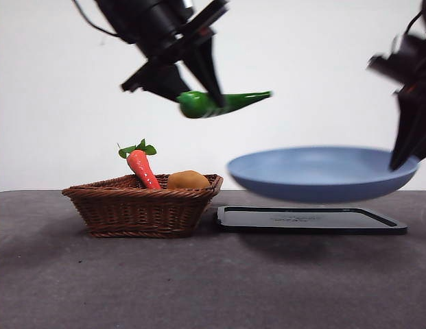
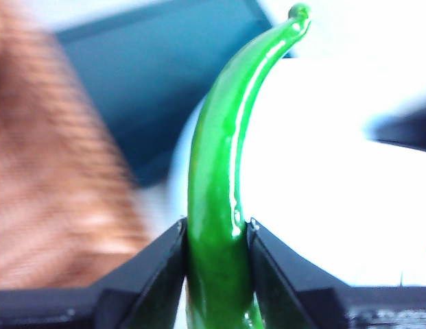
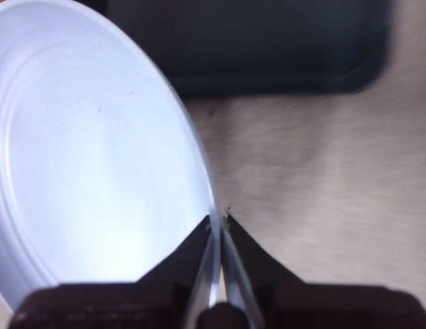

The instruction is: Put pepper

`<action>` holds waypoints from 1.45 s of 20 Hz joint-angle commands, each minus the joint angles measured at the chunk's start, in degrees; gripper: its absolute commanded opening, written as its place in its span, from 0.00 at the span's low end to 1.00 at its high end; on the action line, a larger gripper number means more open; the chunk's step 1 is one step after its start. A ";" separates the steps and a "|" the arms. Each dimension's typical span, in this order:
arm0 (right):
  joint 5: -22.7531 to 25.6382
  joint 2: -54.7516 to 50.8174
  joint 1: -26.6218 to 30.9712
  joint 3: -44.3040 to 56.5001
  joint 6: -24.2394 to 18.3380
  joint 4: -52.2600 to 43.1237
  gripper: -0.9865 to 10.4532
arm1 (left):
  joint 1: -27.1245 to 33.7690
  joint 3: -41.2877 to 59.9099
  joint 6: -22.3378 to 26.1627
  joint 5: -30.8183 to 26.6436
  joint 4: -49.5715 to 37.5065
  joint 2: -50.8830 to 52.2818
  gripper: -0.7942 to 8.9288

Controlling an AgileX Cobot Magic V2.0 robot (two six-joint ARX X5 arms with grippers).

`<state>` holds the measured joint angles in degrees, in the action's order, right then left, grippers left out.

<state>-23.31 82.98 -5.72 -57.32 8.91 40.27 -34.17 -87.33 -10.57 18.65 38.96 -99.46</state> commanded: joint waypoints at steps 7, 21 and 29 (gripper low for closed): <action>-2.36 2.62 -4.17 -1.09 5.22 -2.99 0.09 | -9.51 -1.11 3.80 -11.65 -0.57 -6.25 0.22; -3.78 2.62 -4.15 -1.09 4.96 -2.25 0.09 | -10.49 -1.11 4.39 -12.48 0.31 -10.23 0.35; -3.61 2.62 -4.09 -1.09 4.57 -1.22 0.09 | -10.38 -1.22 6.10 -12.63 2.64 0.90 0.35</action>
<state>-26.50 85.10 -9.72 -57.32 13.56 39.44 -44.03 -87.33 -5.74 6.11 41.47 -97.93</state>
